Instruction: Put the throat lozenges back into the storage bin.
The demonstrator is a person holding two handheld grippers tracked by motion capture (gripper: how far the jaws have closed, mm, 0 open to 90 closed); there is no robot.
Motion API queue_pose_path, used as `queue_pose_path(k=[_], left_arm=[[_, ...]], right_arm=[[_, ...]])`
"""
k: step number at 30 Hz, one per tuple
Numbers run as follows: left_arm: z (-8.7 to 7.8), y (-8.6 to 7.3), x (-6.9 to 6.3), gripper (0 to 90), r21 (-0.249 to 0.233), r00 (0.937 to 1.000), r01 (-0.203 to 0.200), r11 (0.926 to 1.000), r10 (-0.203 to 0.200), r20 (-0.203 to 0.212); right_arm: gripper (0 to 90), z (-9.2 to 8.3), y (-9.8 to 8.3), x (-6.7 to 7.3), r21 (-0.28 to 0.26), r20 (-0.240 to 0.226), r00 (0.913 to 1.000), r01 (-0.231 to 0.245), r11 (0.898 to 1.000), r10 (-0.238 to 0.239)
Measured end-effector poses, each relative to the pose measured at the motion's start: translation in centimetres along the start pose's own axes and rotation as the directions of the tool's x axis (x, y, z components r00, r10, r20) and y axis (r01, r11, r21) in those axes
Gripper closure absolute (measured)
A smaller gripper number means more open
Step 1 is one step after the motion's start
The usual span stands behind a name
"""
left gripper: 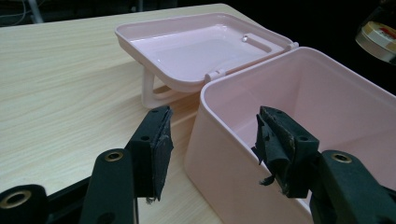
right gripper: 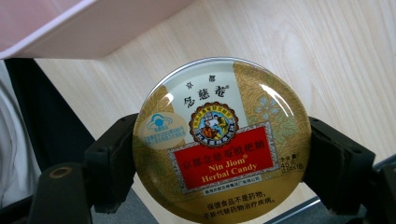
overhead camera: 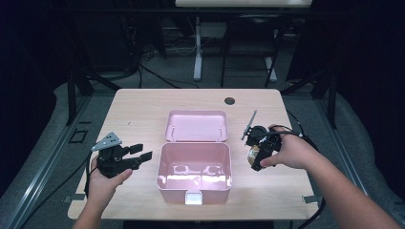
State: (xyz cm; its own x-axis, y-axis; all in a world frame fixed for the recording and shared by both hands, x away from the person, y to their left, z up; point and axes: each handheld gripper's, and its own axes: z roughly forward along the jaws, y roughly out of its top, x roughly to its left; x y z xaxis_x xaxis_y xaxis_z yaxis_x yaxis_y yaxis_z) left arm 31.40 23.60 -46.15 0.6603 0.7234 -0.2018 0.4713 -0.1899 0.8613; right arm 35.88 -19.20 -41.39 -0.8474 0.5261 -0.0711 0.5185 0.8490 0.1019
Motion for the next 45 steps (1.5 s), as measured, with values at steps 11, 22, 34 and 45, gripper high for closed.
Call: queue_pose_path(k=[11,22,34,45], left_arm=[[0.3,-0.1,0.0,45.4,0.007,1.0000,-0.001,1.0000,0.001,0.002],[0.3,-0.2,0.1,45.5,0.002,1.0000,0.004,1.0000,-0.004,0.001],[0.2,-0.2,0.2,45.6,-0.002,1.0000,0.003,1.0000,-0.003,-0.001],[0.1,-0.1,0.2,45.6,0.002,1.0000,0.001,1.0000,-0.001,-0.001]], right_arm=[[19.8,-0.4,1.3,0.9,0.005,-0.025,0.9943,0.104,0.995,-0.104],[19.8,-1.3,2.9,2.0,-0.009,-0.034,0.9788,0.202,0.979,-0.202],[19.8,-1.7,4.3,2.9,-0.021,-0.033,0.9687,0.245,0.969,-0.246],[19.8,-1.8,5.3,3.7,-0.033,-0.037,0.9626,0.267,0.963,-0.268]])
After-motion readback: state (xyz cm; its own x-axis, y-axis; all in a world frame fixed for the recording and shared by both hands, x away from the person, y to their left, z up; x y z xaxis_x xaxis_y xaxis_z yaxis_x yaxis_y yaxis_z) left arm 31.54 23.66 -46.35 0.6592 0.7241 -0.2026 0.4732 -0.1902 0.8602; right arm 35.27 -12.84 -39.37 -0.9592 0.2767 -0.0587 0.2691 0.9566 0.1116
